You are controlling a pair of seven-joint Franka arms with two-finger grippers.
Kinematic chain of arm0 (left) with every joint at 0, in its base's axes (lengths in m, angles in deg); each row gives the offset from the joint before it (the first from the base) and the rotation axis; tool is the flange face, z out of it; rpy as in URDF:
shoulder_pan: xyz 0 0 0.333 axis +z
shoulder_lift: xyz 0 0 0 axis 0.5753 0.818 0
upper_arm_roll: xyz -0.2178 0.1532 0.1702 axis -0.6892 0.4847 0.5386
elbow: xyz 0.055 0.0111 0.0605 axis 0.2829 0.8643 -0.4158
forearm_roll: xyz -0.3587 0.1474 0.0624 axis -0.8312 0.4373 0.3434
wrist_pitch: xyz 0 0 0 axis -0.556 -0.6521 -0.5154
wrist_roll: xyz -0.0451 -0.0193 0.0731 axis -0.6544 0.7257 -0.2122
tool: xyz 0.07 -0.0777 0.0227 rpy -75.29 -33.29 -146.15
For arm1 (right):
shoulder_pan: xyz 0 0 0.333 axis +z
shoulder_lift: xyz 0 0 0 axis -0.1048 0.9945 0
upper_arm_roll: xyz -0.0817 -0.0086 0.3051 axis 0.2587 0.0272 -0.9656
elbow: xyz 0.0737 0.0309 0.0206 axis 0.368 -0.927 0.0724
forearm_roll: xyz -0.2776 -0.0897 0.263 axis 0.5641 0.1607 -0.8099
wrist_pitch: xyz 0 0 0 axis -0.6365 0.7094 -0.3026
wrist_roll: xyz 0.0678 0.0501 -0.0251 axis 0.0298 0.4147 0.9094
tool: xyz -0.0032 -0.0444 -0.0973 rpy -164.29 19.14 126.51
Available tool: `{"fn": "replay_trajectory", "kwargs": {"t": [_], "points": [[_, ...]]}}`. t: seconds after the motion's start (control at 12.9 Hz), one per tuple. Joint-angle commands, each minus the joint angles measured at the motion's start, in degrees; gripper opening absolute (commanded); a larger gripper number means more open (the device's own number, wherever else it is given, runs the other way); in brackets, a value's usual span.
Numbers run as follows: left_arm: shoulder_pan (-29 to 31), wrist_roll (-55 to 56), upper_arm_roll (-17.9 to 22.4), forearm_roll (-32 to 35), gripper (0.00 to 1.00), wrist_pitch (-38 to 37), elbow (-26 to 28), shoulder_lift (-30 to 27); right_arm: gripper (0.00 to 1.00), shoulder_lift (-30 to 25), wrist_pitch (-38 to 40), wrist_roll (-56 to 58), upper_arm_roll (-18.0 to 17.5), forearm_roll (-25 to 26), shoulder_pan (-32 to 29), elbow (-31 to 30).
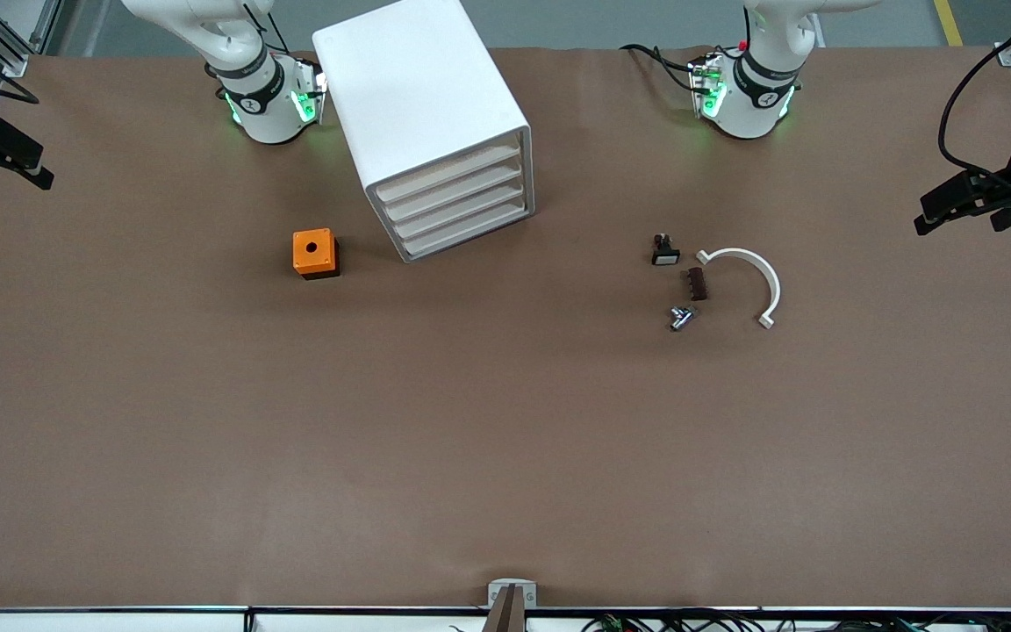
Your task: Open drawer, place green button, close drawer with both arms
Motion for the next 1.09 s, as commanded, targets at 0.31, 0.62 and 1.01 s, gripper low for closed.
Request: {"fn": "replay_trajectory", "kwargs": {"t": [0.31, 0.62, 1.01], "points": [[-0.4, -0.7, 0.0, 1.3, 1.0, 1.8, -3.5, 2.6, 1.0, -1.1, -1.6, 0.9, -0.7, 0.2, -1.0, -0.8], [-0.4, -0.7, 0.0, 1.3, 1.0, 1.8, -3.9, 2.8, 1.0, -1.1, -1.2, 0.9, -0.7, 0.2, -0.8, -0.9], [-0.5, -0.4, 0.0, 1.4, 1.0, 2.4, -3.9, 2.9, 1.0, -1.1, -1.3, 0.9, -0.7, -0.9, -0.6, -0.9]]}}
